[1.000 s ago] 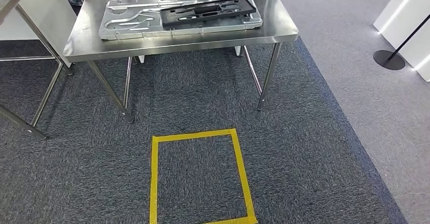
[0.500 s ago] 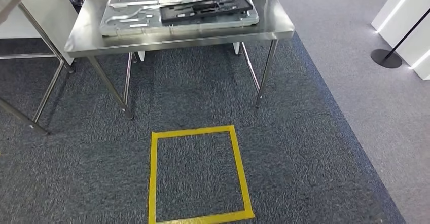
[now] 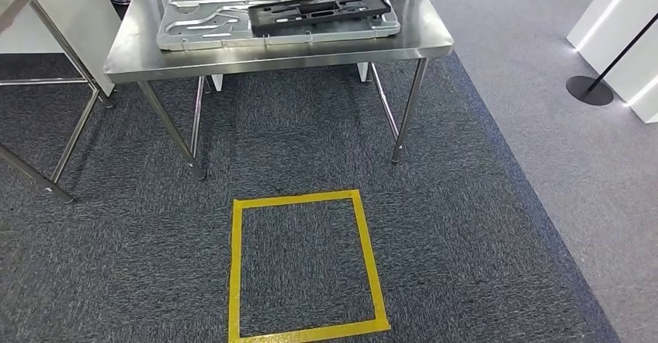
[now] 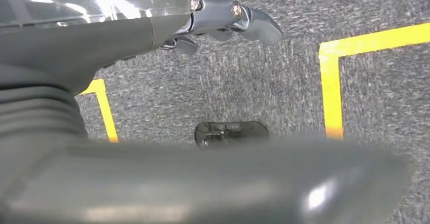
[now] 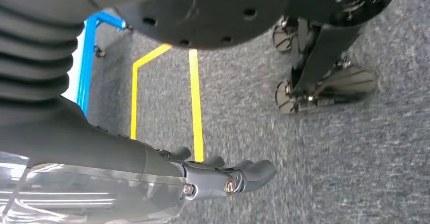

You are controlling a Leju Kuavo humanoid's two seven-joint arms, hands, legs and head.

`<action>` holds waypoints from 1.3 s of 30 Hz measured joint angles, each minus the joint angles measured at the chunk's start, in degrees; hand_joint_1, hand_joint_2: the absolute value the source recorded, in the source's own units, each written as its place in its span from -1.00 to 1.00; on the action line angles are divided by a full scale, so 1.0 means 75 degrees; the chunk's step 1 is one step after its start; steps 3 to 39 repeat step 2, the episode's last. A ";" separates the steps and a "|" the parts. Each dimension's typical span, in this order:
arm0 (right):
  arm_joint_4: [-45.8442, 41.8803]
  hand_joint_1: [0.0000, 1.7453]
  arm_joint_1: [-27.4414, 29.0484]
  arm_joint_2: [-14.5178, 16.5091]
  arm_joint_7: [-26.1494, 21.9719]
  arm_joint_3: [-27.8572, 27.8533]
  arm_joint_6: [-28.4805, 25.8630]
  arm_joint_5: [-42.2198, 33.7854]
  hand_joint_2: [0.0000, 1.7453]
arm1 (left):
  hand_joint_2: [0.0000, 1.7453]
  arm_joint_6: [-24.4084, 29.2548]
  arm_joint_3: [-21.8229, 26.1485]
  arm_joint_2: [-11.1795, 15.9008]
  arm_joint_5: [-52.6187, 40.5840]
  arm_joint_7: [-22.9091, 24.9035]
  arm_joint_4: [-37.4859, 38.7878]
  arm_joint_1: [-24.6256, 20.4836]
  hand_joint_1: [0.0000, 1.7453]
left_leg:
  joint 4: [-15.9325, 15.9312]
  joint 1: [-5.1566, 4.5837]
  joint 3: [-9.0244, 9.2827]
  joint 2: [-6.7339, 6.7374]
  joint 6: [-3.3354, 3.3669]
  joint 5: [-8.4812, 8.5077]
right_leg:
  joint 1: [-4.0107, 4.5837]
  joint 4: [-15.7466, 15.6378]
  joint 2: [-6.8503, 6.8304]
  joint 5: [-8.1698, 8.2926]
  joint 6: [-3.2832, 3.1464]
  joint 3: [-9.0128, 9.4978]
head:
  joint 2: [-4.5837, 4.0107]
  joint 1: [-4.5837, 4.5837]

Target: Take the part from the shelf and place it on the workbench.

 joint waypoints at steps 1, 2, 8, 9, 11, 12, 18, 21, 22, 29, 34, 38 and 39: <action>0.0000 -1.00 -0.0002 -0.0001 -0.0010 0.0000 0.0011 -0.0012 -1.00 | 1.00 0.0000 0.0018 0.0000 -0.0005 0.0005 0.0000 -0.0004 -1.00 | 0.0023 -0.0008 -0.0017 0.0000 -0.0023 -0.0005 | 0.0021 -0.0006 0.0007 0.0008 -0.0050 -0.0017 | 0.0000 -0.0001; 0.0000 -1.00 -0.0002 -0.0001 -0.0013 0.0000 0.0013 -0.0019 -1.00 | 1.00 0.0000 0.0027 0.0000 -0.0010 0.0008 0.0000 -0.0005 -1.00 | 0.0016 -0.0005 -0.0022 0.0000 -0.0027 0.0005 | 0.0023 0.0007 0.0005 0.0006 -0.0077 -0.0029 | 0.0000 -0.0003; 0.0000 -1.00 -0.0002 -0.0001 -0.0013 0.0000 0.0013 -0.0019 -1.00 | 1.00 0.0000 0.0027 0.0000 -0.0010 0.0008 0.0000 -0.0005 -1.00 | 0.0016 -0.0005 -0.0022 0.0000 -0.0027 0.0005 | 0.0023 0.0007 0.0005 0.0006 -0.0077 -0.0029 | 0.0000 -0.0003; 0.0000 -1.00 -0.0002 -0.0001 -0.0013 0.0000 0.0013 -0.0019 -1.00 | 1.00 0.0000 0.0027 0.0000 -0.0010 0.0008 0.0000 -0.0005 -1.00 | 0.0016 -0.0005 -0.0022 0.0000 -0.0027 0.0005 | 0.0023 0.0007 0.0005 0.0006 -0.0077 -0.0029 | 0.0000 -0.0003; 0.0000 -1.00 -0.0002 -0.0001 -0.0013 0.0000 0.0013 -0.0019 -1.00 | 1.00 0.0000 0.0027 0.0000 -0.0010 0.0008 0.0000 -0.0005 -1.00 | 0.0016 -0.0005 -0.0022 0.0000 -0.0027 0.0005 | 0.0023 0.0007 0.0005 0.0006 -0.0077 -0.0029 | 0.0000 -0.0003; 0.0000 -1.00 -0.0002 -0.0001 -0.0013 0.0000 0.0013 -0.0019 -1.00 | 1.00 0.0000 0.0027 0.0000 -0.0010 0.0008 0.0000 -0.0005 -1.00 | 0.0016 -0.0005 -0.0022 0.0000 -0.0027 0.0005 | 0.0023 0.0007 0.0005 0.0006 -0.0077 -0.0029 | 0.0000 -0.0003; 0.0000 -1.00 -0.0002 -0.0001 -0.0013 0.0000 0.0013 -0.0019 -1.00 | 1.00 0.0000 0.0027 0.0000 -0.0010 0.0008 0.0000 -0.0005 -1.00 | 0.0016 -0.0005 -0.0022 0.0000 -0.0027 0.0005 | 0.0023 0.0007 0.0005 0.0006 -0.0077 -0.0029 | 0.0000 -0.0003; 0.0000 -1.00 -0.0002 -0.0001 -0.0013 0.0000 0.0013 -0.0019 -1.00 | 1.00 0.0000 0.0027 0.0000 -0.0010 0.0008 0.0000 -0.0005 -1.00 | 0.0016 -0.0005 -0.0022 0.0000 -0.0027 0.0005 | 0.0023 0.0007 0.0005 0.0006 -0.0077 -0.0029 | 0.0000 -0.0003; 0.0000 -1.00 -0.0002 -0.0001 -0.0013 0.0000 0.0013 -0.0019 -1.00 | 1.00 0.0000 0.0027 0.0000 -0.0010 0.0008 0.0000 -0.0005 -1.00 | 0.0016 -0.0005 -0.0022 0.0000 -0.0027 0.0005 | 0.0023 0.0007 0.0005 0.0006 -0.0077 -0.0029 | 0.0000 -0.0003; 0.0000 -1.00 -0.0002 -0.0001 -0.0013 0.0000 0.0013 -0.0019 -1.00 | 1.00 0.0000 0.0027 0.0000 -0.0010 0.0008 0.0000 -0.0005 -1.00 | 0.0016 -0.0005 -0.0022 0.0000 -0.0027 0.0005 | 0.0023 0.0007 0.0005 0.0006 -0.0077 -0.0029 | 0.0000 -0.0003; 0.0000 -1.00 -0.0002 -0.0001 -0.0013 0.0000 0.0013 -0.0019 -1.00 | 1.00 0.0000 0.0027 0.0000 -0.0010 0.0008 0.0000 -0.0005 -1.00 | 0.0016 -0.0005 -0.0022 0.0000 -0.0027 0.0005 | 0.0023 0.0007 0.0005 0.0006 -0.0077 -0.0029 | 0.0000 -0.0003; 0.0000 -1.00 -0.0002 -0.0001 -0.0013 0.0000 0.0013 -0.0019 -1.00 | 1.00 0.0000 0.0027 0.0000 -0.0010 0.0008 0.0000 -0.0005 -1.00 | 0.0016 -0.0005 -0.0022 0.0000 -0.0027 0.0005 | 0.0023 0.0007 0.0005 0.0006 -0.0077 -0.0029 | 0.0000 -0.0003; 0.0000 -1.00 -0.0002 -0.0001 -0.0013 0.0000 0.0013 -0.0019 -1.00 | 1.00 0.0000 0.0027 0.0000 -0.0010 0.0008 0.0000 -0.0005 -1.00 | 0.0016 -0.0005 -0.0022 0.0000 -0.0027 0.0005 | 0.0023 0.0007 0.0005 0.0006 -0.0077 -0.0029 | 0.0000 -0.0003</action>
